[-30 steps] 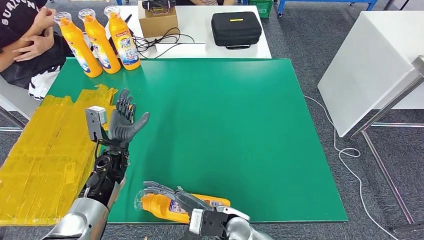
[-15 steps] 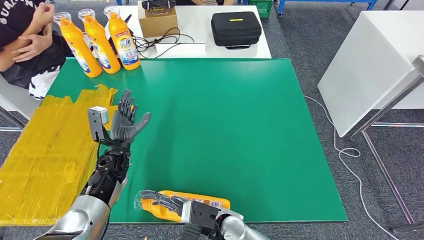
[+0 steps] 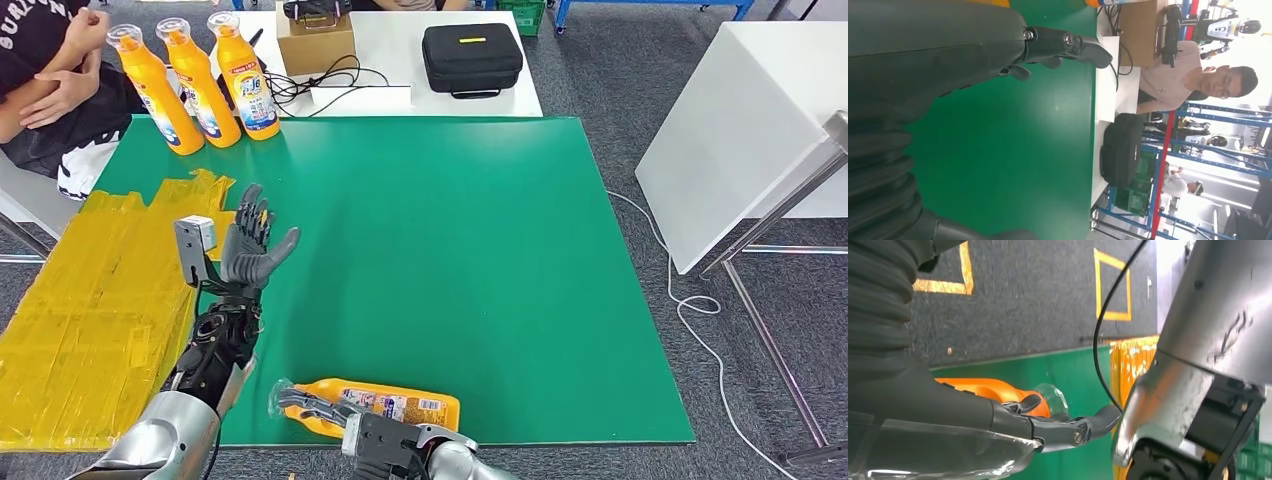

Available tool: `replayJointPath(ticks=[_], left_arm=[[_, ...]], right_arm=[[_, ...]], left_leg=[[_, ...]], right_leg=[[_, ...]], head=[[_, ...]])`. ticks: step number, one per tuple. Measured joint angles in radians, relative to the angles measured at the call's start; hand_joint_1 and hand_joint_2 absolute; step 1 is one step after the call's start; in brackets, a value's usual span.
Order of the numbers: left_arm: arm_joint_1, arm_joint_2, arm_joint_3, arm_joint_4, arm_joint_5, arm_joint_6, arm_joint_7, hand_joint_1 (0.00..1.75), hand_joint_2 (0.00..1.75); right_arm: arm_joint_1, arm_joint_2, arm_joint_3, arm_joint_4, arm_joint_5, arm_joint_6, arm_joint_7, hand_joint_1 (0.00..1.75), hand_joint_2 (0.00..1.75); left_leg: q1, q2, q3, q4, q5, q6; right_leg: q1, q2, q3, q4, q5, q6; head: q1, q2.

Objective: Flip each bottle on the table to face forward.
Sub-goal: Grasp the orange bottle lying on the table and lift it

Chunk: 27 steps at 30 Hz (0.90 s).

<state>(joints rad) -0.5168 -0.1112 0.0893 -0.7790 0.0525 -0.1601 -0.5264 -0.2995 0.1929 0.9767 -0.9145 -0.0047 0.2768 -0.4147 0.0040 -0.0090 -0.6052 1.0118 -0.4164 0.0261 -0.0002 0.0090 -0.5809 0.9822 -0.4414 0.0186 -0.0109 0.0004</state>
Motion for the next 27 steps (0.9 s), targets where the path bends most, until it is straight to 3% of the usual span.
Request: replayJointPath(ticks=[5,16,27], left_arm=[[0.000,0.001,0.000,0.000,0.006,0.001,0.000,0.00,1.75],[-0.004,0.006,-0.001,0.001,0.013,0.001,0.023,0.00,1.75],[-0.019,0.008,-0.009,0.020,0.027,0.000,0.024,0.00,1.75]], right_arm=[[-0.006,0.012,0.001,0.024,0.016,-0.020,0.000,0.00,1.75],[-0.010,0.010,-0.042,0.031,0.152,-0.202,0.036,0.00,1.75],[-0.001,-0.003,-0.140,0.019,0.201,-0.251,0.073,0.00,1.75]], left_leg=[[0.000,0.000,0.001,0.000,0.000,0.000],[0.000,0.000,0.002,0.000,0.003,-0.003],[0.000,0.000,0.002,0.000,0.003,-0.003]], right_leg=[[0.000,0.000,0.001,0.000,0.000,0.000],[0.000,0.000,0.001,0.000,0.002,-0.003],[0.000,0.000,0.002,0.000,0.003,-0.003]], head=[[0.000,0.000],[0.000,0.000],[0.000,0.000]])
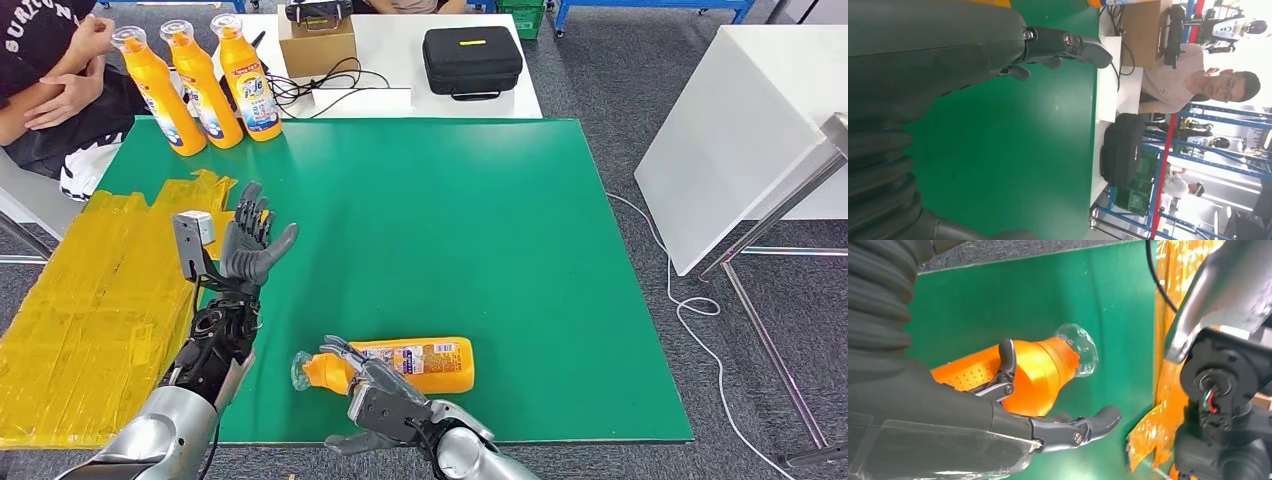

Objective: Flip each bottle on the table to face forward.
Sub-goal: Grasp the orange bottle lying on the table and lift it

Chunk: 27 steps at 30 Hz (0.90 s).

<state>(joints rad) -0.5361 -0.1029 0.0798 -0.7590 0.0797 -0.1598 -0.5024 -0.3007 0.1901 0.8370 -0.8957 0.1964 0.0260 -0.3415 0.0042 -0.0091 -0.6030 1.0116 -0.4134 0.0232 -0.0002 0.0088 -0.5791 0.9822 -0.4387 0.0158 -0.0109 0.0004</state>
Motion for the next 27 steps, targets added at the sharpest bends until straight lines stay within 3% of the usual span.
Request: replayJointPath(ticks=[19,27], left_arm=[[0.000,0.003,-0.007,0.005,0.000,0.000,0.010,0.00,1.75],[0.004,0.004,-0.007,0.005,-0.006,0.001,0.013,0.00,1.75]], right_arm=[[0.048,-0.036,-0.109,-0.012,0.061,-0.066,0.051,0.00,1.75],[0.082,-0.057,-0.145,-0.137,0.243,-0.203,0.033,0.00,1.75]], left_leg=[[0.000,0.000,-0.004,0.000,0.000,0.000],[0.000,0.000,-0.005,0.000,0.000,0.000]], right_leg=[[0.000,0.000,-0.004,0.000,0.000,0.000],[0.000,0.000,-0.005,0.000,0.000,0.000]], head=[[0.000,0.000],[0.000,0.000]])
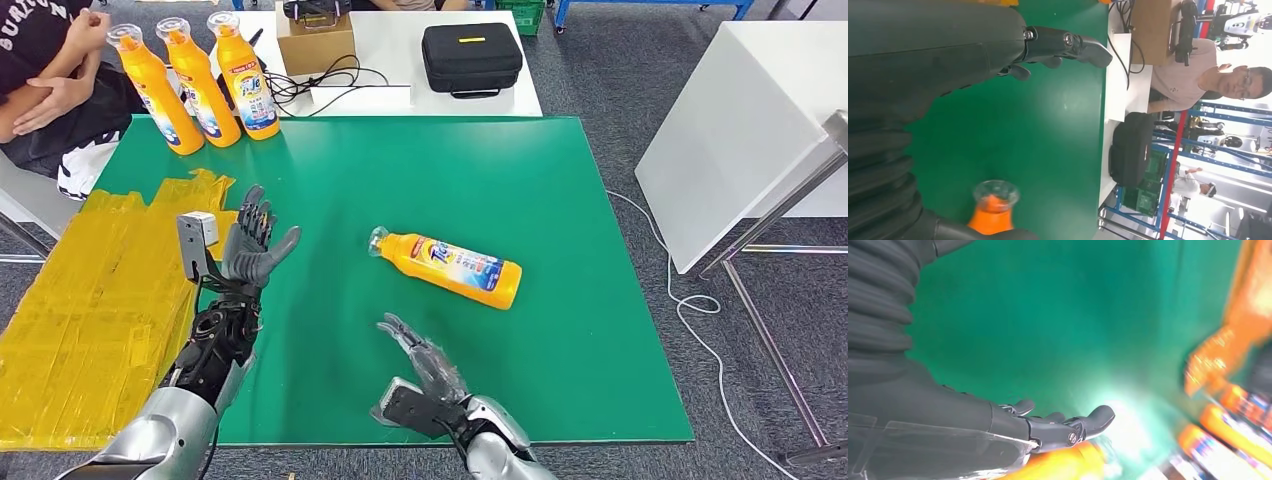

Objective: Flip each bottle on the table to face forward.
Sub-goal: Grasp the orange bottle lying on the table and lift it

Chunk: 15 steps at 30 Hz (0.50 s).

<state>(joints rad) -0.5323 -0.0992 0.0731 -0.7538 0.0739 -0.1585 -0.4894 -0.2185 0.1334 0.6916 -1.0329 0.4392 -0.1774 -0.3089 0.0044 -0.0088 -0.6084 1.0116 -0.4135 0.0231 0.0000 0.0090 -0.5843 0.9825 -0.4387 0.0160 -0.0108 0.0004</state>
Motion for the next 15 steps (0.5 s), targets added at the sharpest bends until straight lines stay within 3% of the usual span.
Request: replayJointPath(ticks=[9,15], left_arm=[[0.003,0.000,0.000,0.000,-0.008,0.000,-0.004,0.00,1.75],[0.007,0.000,0.002,0.003,-0.018,0.000,-0.017,0.00,1.75]], right_arm=[[0.027,-0.026,-0.012,-0.144,0.067,-0.046,-0.007,0.00,1.75],[0.044,-0.055,-0.016,-0.264,0.266,-0.223,-0.008,0.00,1.75]], left_leg=[[0.000,0.000,-0.001,0.000,0.000,0.000],[0.000,0.000,-0.001,0.000,0.000,0.000]], right_leg=[[0.000,0.000,-0.001,0.000,0.000,0.000],[0.000,0.000,-0.001,0.000,0.000,0.000]], head=[[0.000,0.000],[0.000,0.000]])
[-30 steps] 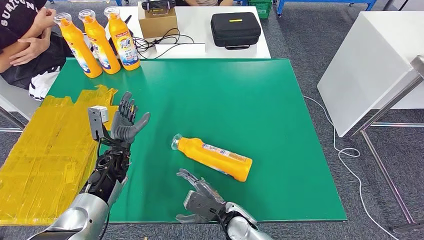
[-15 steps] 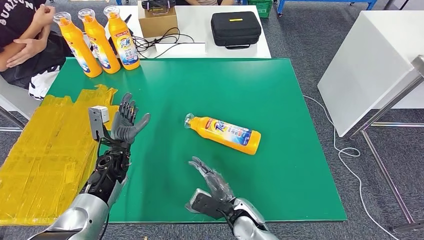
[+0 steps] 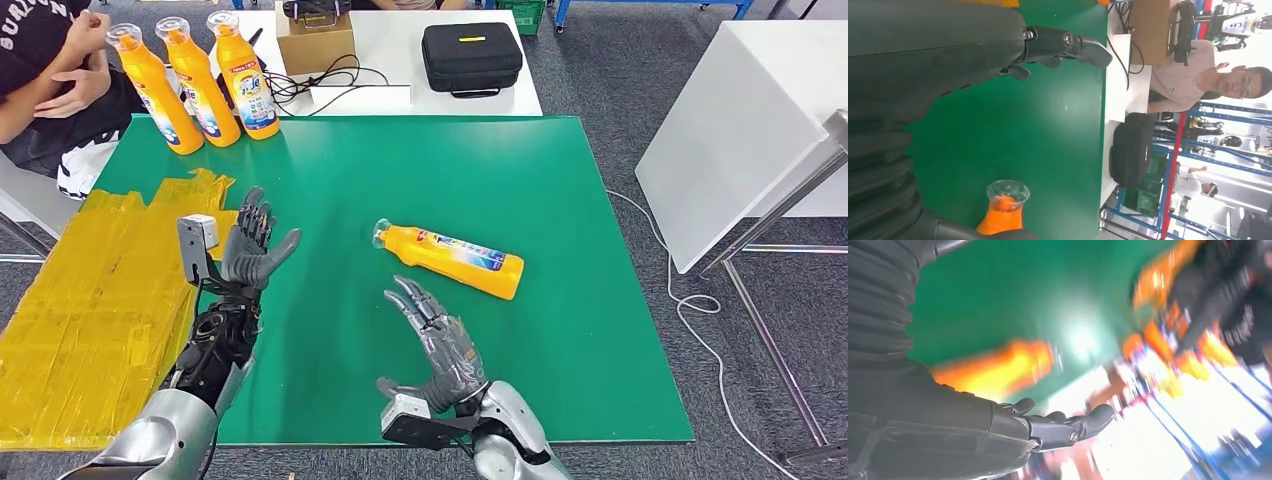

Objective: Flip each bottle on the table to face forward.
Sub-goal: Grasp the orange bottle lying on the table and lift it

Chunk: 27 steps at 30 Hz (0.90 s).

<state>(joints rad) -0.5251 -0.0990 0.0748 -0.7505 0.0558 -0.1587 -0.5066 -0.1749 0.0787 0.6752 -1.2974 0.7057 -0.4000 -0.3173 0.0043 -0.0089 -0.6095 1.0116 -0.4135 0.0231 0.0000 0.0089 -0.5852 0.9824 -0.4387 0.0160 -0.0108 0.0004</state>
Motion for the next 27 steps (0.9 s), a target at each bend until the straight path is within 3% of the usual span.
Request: replayJointPath(ticks=[5,10,18,27], left_arm=[[0.016,0.000,0.014,0.002,-0.023,0.000,-0.005,0.00,1.75],[0.041,0.000,0.037,-0.009,-0.036,-0.002,-0.003,0.00,1.75],[0.057,-0.002,0.060,-0.027,-0.051,-0.014,0.003,0.00,1.75],[0.064,-0.002,0.074,-0.053,-0.051,-0.031,0.028,0.00,1.75]], right_arm=[[0.005,-0.030,-0.020,-0.122,0.338,-0.139,0.151,0.00,1.75],[-0.007,-0.047,-0.058,-0.144,0.589,-0.101,0.343,0.00,1.75],[-0.116,-0.063,-0.127,-0.031,0.619,-0.035,0.435,0.00,1.75],[-0.276,-0.066,-0.213,0.168,0.565,0.092,0.500,0.00,1.75]], left_leg=[[0.000,0.000,0.000,0.000,0.000,0.000],[0.000,0.000,0.000,0.000,0.000,0.000],[0.000,0.000,0.000,0.000,0.001,0.000],[0.000,0.000,0.000,0.000,0.001,0.000]], right_leg=[[0.000,0.000,0.000,0.000,0.000,0.000],[0.000,0.000,0.000,0.000,0.000,0.000],[0.000,0.000,0.000,0.000,0.001,0.001],[0.000,0.000,0.000,0.000,0.001,0.001]], head=[[0.000,0.000],[0.000,0.000],[0.000,0.000],[0.000,0.000]])
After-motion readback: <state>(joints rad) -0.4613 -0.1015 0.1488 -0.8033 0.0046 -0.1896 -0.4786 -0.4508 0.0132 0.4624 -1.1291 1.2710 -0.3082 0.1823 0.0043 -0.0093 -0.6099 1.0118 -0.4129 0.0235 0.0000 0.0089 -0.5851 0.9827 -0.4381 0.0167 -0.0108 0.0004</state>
